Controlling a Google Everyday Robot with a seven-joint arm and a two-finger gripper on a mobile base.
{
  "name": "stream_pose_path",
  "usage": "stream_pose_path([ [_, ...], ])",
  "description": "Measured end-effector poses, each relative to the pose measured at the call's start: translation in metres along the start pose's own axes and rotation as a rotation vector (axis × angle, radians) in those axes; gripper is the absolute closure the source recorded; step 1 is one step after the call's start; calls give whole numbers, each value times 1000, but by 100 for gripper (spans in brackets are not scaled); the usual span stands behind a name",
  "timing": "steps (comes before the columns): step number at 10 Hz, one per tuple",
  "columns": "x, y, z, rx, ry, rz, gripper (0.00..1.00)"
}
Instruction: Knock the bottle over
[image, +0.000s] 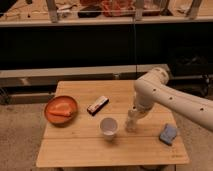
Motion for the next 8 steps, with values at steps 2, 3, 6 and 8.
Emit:
stream_pose_path([
  [2,-5,-1,0,-1,-6,-15,100],
  [3,-5,0,0,-1,-6,-13,100],
  [6,-6,0,0,-1,-7,-16,100],
  [8,-6,0,-1,-1,-8,-16,100],
])
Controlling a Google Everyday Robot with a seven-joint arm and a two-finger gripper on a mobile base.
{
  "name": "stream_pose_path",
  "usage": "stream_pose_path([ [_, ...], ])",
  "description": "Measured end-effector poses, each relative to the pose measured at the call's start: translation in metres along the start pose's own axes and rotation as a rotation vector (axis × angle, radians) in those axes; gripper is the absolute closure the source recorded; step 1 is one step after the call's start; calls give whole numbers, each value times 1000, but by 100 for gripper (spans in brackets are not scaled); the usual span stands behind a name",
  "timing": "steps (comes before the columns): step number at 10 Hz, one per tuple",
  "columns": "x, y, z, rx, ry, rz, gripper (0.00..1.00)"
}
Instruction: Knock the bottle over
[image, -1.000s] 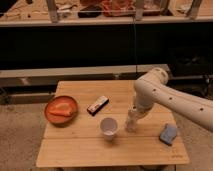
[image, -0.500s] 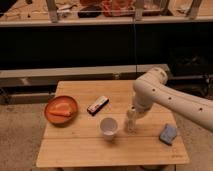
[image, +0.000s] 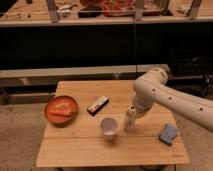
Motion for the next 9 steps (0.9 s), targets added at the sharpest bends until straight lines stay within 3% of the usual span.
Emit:
stream_pose_path([
  [9,-33,7,1,-4,-32,-78,100],
])
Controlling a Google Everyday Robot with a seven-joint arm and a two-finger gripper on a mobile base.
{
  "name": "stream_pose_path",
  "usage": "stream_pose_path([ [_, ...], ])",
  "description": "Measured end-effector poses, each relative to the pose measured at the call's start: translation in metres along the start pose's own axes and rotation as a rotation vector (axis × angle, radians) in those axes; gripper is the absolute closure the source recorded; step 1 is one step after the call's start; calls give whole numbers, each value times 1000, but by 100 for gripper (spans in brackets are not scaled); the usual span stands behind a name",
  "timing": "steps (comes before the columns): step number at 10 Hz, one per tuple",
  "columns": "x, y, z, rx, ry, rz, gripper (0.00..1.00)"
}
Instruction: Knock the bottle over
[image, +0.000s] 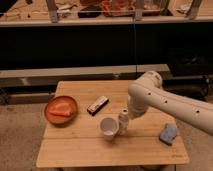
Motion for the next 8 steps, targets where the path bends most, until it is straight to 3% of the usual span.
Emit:
stream_pose_path([
  [8,-8,-1,0,6,-22,-44,100],
])
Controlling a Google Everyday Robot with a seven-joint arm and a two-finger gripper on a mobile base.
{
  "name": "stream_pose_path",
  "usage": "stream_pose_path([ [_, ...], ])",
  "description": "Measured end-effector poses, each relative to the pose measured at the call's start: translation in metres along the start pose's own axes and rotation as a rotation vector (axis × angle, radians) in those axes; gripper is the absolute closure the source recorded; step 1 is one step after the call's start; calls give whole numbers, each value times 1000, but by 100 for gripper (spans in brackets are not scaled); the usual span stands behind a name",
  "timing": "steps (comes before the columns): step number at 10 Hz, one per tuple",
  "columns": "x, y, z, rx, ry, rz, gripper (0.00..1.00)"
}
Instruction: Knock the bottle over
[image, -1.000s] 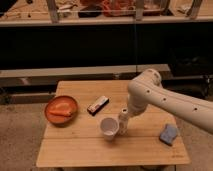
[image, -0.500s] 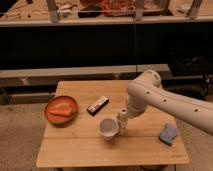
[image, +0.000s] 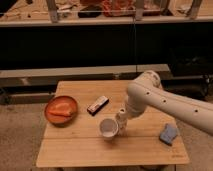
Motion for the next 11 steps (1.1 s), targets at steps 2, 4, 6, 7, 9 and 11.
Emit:
stream_pose_path([
  [2,-1,0,-1,2,-1,-5,100],
  [4,-4,-2,-2,3,-3,-18,100],
  [6,-6,-1,-2,5,-7,-30,100],
  [7,-6,-1,-2,5,-8,-33,100],
  [9,-7,-1,-3,6,-9,-41,100],
  [11,-9,-2,-3,8,-11,-54,100],
])
